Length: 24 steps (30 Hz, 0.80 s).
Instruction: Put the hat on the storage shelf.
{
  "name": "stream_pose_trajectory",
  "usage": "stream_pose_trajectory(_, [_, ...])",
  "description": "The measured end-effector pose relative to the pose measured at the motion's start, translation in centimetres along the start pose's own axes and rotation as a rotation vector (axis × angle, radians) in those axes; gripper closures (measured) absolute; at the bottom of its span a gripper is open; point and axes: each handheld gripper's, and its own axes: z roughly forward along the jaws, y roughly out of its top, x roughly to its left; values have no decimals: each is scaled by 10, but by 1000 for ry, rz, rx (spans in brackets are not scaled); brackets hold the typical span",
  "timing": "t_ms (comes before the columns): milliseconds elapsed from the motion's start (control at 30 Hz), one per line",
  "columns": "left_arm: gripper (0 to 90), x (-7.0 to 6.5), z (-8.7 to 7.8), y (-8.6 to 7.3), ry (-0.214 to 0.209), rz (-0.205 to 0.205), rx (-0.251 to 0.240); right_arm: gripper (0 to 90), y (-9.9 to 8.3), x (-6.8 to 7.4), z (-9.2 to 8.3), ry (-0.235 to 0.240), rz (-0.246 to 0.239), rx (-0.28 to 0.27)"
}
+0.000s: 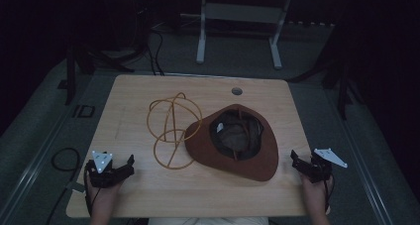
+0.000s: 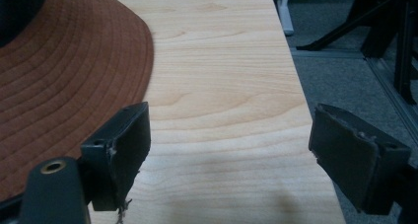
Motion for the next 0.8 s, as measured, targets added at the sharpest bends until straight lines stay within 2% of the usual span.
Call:
stream_pose_trajectory(167, [85,0,-1,1,-14,0,-19,152,0,-2,1,9,13,27])
stream_pose_trajectory(267, [86,0,-3,3,-33,4,-37,134,1,-5,1,48,35,41])
stream_pose_trajectory(333, [86,-1,-3,3,-38,8,-40,129,2,-5,2,40,40,55])
stream_pose_trajectory(467, [87,-1,-4,4,-48,17,-34,130,4,-5,1,64,88,79])
stream_pose_trajectory(633, [87,-3,-5,4,-58,18,-44,132,12,-3,0,63,63,93])
stream_pose_trajectory(667, [87,-3,-6,4,-63,21,-45,132,19,-1,-3,63,51,82])
stream_pose_trajectory(800, [87,-4,-7,5,-66,25,-50,132,32,2,-7,71,55,64])
